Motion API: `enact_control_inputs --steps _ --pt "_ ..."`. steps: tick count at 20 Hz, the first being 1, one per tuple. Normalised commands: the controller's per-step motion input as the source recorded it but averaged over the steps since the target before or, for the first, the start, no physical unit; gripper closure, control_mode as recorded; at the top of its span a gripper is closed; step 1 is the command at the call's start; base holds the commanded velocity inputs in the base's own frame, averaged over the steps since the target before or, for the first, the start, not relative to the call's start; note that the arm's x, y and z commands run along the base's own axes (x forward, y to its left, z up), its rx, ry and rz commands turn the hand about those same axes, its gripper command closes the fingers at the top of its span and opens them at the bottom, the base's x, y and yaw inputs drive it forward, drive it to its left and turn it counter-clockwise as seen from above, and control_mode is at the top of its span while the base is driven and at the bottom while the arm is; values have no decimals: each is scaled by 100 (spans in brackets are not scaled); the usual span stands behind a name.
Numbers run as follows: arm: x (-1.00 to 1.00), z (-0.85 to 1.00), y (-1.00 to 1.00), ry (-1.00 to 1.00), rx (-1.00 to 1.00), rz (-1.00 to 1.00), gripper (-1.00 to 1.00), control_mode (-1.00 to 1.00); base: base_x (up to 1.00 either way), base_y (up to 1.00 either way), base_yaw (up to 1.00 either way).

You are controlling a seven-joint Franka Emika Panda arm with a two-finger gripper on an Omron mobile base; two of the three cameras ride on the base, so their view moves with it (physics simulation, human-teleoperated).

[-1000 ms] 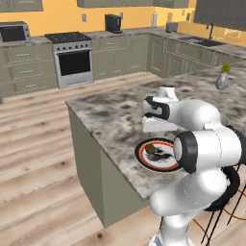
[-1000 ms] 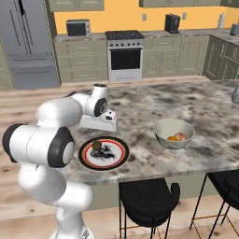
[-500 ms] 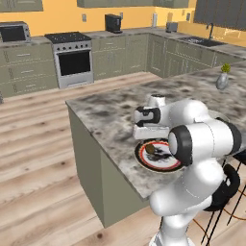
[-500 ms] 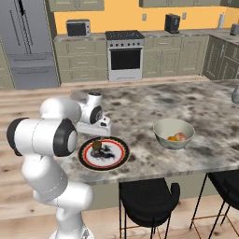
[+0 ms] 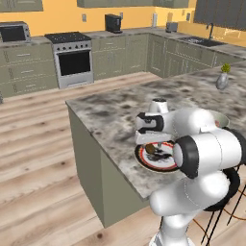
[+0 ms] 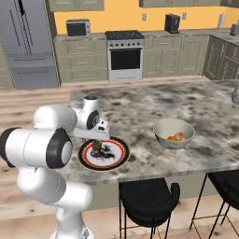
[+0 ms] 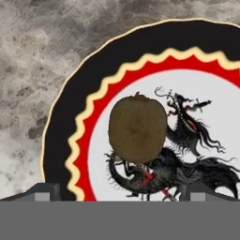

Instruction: Take the fruits from the plate on the dining counter and place two fruits in each bowl.

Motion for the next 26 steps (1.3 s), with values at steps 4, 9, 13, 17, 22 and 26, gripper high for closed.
enact_control_inputs --steps 4,9,13,17,22,26 --pt "53 0 -5 -1 -4 2 -100 -100 0 0 0" --pt "29 -12 -18 0 0 0 -100 -100 0 0 0" --pt "-1 -17 1 0 0 0 -100 -100 0 0 0" --pt "-1 -12 28 0 0 1 -100 -100 0 0 0" --pt "-25 -24 11 0 0 0 -100 -100 0 0 0" --pt "-22 -1 -6 -1 0 0 -100 -100 0 0 0"
